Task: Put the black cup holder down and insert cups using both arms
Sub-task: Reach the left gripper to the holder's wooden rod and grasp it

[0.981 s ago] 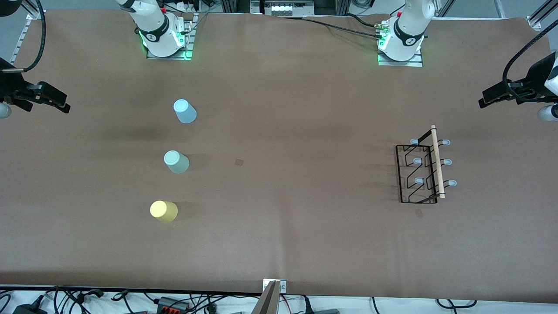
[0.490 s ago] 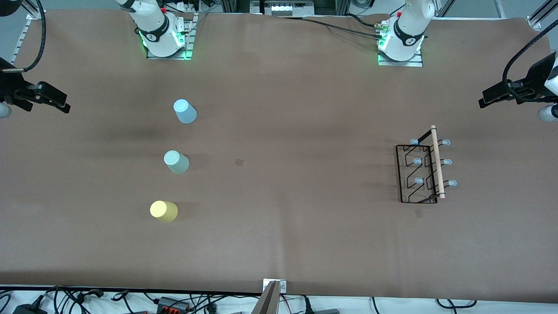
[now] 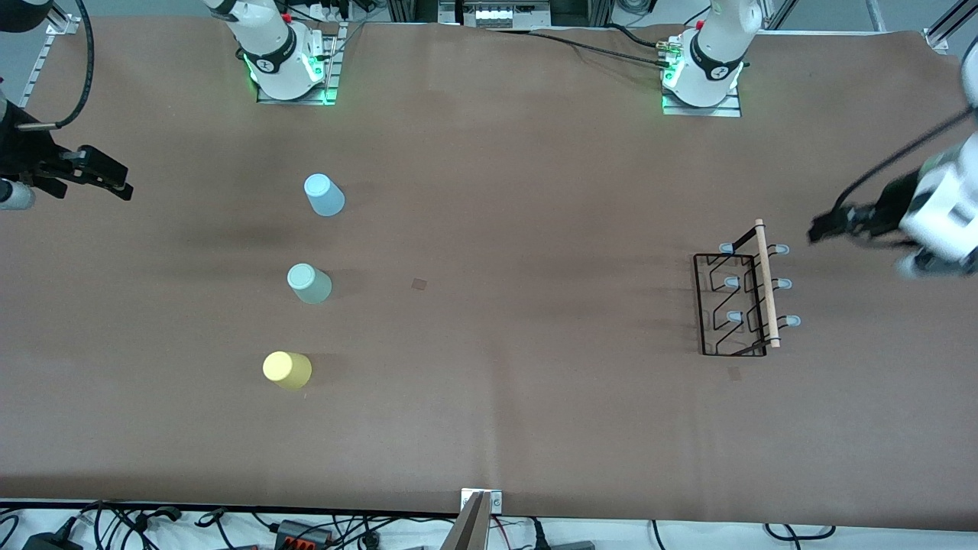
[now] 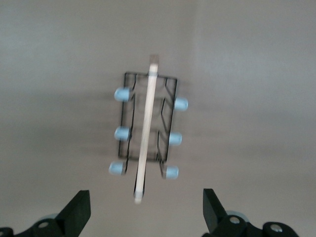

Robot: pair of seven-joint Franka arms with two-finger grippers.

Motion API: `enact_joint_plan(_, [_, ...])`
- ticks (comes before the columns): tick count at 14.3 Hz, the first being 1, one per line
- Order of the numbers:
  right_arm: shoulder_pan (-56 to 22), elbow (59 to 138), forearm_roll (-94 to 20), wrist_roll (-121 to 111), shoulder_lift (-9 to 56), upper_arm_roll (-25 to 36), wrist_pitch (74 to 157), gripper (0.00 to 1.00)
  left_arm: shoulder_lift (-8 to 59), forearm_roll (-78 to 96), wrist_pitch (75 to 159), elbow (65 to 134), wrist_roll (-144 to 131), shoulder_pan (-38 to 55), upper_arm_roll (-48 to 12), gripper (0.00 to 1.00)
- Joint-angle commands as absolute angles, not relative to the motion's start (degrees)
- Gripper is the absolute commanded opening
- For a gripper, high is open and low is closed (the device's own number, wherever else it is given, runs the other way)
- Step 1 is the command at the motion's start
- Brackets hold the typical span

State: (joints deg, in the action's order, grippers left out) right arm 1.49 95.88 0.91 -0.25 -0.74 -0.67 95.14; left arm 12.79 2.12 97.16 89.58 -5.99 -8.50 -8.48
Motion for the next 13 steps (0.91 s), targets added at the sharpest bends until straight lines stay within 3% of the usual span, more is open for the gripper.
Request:
enact_joint_plan(1, [0.79,95.62,1.67,0.53,-0.18,-0.7,95.88,1.0,18.0,0.97,104.21,90.17,-5.71,-8.18,-8.61,1.0])
enact_joint_plan(6, [0.97,95.54,1.67,-0.18,-0.18,-0.7,96.24,1.0,19.34,-0.62,120.38,100.35,-5.71,-8.26,-8.7,1.0])
enact_joint_plan(13, [0.97,95.62,1.58,-0.26,-0.18,-0.62,96.33,1.0,17.76,-0.62,120.41,106.6,-6.15,-8.26,-8.7,0.99])
